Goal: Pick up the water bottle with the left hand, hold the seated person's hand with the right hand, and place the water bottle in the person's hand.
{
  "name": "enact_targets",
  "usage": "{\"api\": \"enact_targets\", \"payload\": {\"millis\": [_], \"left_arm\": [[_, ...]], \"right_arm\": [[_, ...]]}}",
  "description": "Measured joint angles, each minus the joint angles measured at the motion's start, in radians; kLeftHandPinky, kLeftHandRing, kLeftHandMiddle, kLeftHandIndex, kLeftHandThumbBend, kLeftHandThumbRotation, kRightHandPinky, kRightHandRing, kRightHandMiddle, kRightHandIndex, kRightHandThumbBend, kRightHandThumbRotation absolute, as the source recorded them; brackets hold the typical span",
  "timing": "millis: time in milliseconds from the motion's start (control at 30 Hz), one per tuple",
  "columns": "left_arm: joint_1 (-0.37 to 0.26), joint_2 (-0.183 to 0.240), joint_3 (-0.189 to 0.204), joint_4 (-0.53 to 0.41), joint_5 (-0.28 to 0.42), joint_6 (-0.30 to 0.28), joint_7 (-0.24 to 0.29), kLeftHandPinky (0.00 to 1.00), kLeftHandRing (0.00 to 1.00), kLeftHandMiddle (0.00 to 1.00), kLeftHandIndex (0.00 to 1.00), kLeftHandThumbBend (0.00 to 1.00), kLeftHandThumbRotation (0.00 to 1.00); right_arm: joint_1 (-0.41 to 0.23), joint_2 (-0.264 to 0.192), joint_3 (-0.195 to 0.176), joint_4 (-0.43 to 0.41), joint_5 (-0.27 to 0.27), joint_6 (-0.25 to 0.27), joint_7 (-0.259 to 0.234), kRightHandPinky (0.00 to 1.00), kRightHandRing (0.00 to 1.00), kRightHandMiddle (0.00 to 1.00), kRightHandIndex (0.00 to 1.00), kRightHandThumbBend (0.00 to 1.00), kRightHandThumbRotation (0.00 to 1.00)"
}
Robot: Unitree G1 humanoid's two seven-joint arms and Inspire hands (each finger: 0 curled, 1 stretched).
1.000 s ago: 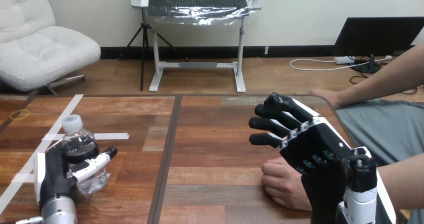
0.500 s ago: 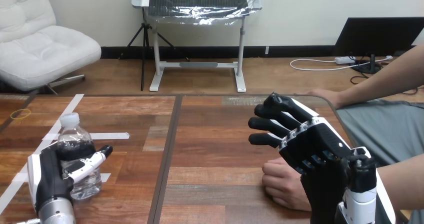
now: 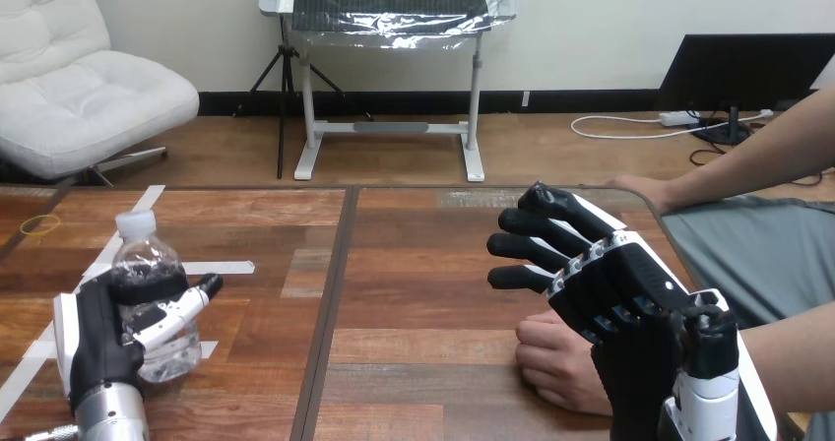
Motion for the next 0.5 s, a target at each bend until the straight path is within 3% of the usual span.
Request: {"api": "enact_targets", "payload": {"millis": [200,500], "left_arm": [[0.008,-0.002,0.001,-0.017,-0.006,-0.03,-0.004,0.27,0.32,0.38,0.43,0.62,0.0],[0.034,-0.011,0.002,-0.099,-0.009,-0.046,-0.006,0.27,0.32,0.37,0.42,0.63,0.0]], "right_arm": [[-0.005,-0.001,-0.011,0.009,-0.011,0.0,-0.001,0.73,0.79,0.8,0.82,0.66,1.0],[-0.038,-0.004,-0.066,0.041,-0.077,0.0,-0.014,0.74,0.79,0.79,0.82,0.71,0.96]]}}
